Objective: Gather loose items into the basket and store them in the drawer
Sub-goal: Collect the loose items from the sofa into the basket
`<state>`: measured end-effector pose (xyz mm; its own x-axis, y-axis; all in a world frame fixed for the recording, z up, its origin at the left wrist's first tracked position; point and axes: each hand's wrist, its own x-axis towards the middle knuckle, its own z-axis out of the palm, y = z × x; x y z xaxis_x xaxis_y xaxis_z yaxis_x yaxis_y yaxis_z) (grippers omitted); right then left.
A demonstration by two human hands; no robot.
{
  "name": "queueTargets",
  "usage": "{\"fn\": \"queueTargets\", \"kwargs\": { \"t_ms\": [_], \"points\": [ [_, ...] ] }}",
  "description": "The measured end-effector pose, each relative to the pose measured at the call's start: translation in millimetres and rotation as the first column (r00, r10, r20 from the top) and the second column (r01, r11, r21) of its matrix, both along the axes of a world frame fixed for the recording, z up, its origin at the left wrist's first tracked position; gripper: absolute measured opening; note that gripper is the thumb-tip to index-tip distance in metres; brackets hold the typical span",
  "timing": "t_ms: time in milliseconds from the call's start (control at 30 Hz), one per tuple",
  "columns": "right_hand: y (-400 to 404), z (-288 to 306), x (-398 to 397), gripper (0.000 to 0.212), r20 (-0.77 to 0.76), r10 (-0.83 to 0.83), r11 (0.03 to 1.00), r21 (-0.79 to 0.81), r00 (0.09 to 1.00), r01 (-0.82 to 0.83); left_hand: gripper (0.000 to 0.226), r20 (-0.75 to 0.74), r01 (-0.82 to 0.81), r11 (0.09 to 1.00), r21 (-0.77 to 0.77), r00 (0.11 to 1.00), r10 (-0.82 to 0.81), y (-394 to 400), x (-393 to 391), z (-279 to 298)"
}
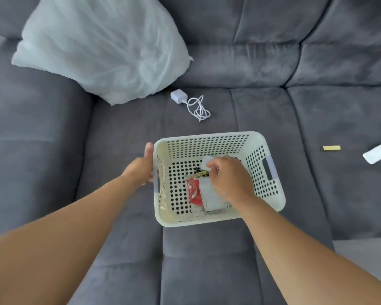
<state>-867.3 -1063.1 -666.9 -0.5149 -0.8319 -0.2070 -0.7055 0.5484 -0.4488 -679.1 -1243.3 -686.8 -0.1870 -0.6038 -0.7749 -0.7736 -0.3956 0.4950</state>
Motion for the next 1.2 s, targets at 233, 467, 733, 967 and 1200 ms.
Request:
{"fn": "queueTargets", "kwargs": {
  "t_ms": [233, 467, 733, 967, 1200],
  "points": [
    [-119.1, -9.5, -57.0, 0.025, -0.144, -0.053, 0.992, -0.121, 0.988, 0.036, 0.107, 0.534, 0.261, 0.962, 0.075, 0.804, -0.26, -40.3, 4.8, -63.6],
    [-248.8, -84.3, -89.1, 0.046, -0.102, 0.045, 0.92, 0.392, 0.994, -0.002, 0.09, 0.571, 0.244, 0.969, 0.042, 0.789, -0.224, -43.8, -13.8, -106.0],
    [-235.5, -29.5, -87.0, 0.024, 0.496, -0.242, 0.884, -0.241, 0.834, 0.4, 0.093, 0.591, 0.269, 0.961, 0.059, 0.767, -0.25, -48.5, -16.3, -136.6],
    [-148.6, 120.6, -87.1, 0.032, 0.848, 0.043, 0.701, -0.403, 0.529, 0.589, 0.087, 0.609, 0.26, 0.961, 0.093, 0.749, -0.262, -49.0, -22.6, -136.0],
    [-76.1, 117.0, -37.2, 0.024, 0.972, 0.211, 0.793, -0.232, 0.103, 0.563, 0.095, 0.552, 0.228, 0.972, 0.061, 0.803, -0.223, -43.3, -14.1, -109.1]
  ]
}}
